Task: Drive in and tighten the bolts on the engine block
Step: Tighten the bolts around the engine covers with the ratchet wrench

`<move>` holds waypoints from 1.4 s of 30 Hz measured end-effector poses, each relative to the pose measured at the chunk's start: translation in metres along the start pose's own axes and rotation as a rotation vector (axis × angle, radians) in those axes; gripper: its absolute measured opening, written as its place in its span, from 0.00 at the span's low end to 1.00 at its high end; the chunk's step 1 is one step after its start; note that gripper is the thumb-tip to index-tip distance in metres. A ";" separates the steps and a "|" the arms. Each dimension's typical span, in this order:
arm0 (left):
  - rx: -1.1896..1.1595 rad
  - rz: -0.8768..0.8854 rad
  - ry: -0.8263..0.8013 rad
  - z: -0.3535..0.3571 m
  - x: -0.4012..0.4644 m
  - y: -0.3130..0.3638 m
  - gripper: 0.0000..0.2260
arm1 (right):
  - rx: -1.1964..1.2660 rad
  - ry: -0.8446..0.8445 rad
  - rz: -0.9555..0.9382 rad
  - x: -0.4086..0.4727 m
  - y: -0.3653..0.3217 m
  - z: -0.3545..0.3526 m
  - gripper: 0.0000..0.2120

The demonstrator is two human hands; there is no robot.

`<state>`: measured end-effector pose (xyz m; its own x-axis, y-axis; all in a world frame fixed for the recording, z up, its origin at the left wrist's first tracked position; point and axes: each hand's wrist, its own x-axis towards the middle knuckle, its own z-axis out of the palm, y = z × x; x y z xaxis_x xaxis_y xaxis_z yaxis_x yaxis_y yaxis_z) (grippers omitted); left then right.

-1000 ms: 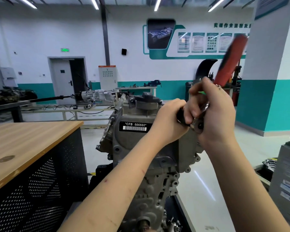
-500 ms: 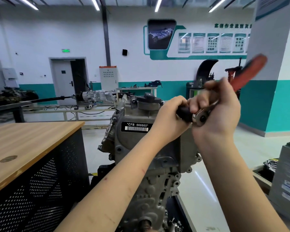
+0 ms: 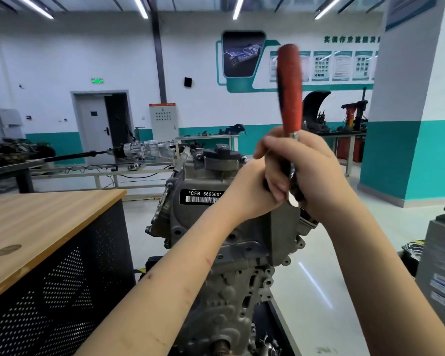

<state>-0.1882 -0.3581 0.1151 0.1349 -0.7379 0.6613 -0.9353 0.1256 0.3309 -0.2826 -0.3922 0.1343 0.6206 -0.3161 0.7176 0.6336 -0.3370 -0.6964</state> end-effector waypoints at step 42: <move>-0.238 0.075 0.252 0.016 -0.001 -0.007 0.18 | 0.575 0.687 -0.041 -0.006 0.007 0.016 0.17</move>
<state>-0.1870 -0.3693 0.1014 0.1732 -0.5378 0.8251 -0.8472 0.3459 0.4033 -0.2749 -0.3783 0.1252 0.2959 -0.8368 0.4606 0.8974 0.0784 -0.4341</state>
